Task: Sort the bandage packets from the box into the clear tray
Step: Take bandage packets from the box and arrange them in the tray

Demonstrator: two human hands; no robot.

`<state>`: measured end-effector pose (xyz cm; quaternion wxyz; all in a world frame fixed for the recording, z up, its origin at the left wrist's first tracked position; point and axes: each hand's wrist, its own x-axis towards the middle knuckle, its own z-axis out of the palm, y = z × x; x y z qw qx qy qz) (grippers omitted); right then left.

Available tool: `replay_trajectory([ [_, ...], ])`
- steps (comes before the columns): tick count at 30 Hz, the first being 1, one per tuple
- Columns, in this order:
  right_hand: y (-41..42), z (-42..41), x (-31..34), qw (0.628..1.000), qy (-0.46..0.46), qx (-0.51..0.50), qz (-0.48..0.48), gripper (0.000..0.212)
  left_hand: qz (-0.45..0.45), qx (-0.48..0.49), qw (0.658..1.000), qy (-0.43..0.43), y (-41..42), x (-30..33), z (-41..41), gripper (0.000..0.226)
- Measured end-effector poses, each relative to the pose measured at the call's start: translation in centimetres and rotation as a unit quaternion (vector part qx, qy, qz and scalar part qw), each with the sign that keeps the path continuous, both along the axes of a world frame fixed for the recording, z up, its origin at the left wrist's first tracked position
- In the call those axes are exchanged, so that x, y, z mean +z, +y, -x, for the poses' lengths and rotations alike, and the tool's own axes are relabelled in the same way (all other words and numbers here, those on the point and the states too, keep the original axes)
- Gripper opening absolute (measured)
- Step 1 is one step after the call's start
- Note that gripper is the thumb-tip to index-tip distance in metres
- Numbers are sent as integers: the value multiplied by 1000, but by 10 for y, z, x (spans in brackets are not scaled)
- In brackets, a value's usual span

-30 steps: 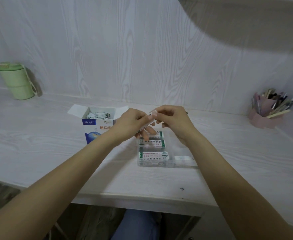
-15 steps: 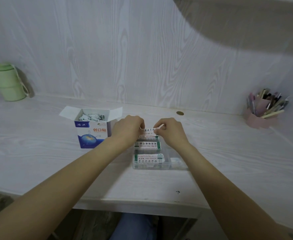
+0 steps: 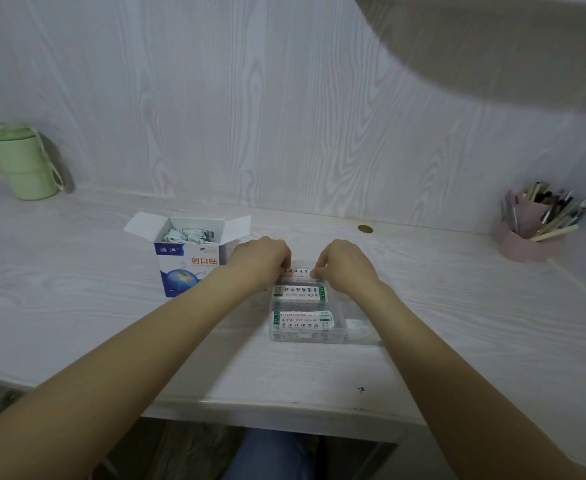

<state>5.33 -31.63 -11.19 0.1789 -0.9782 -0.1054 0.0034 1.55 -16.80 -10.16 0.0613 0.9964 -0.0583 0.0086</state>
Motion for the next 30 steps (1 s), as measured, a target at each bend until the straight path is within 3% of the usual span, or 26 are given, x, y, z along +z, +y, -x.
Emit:
replay_trajectory([
  [11,0,9,9,999,33,8,-36,23,32,8,999,-7,0,1,3,25],
  [15,-4,18,20,995,-1,19,-100,23,37,11,996,-77,-2,5,13,26],
  [23,14,44,40,970,-115,92,-195,20,191,27,952,-239,17,35,51,21],
  [27,46,54,46,959,-134,206,-139,35,204,36,937,-282,56,42,61,13],
  [30,70,55,47,959,-120,254,-44,44,133,24,966,-220,88,41,59,46],
])
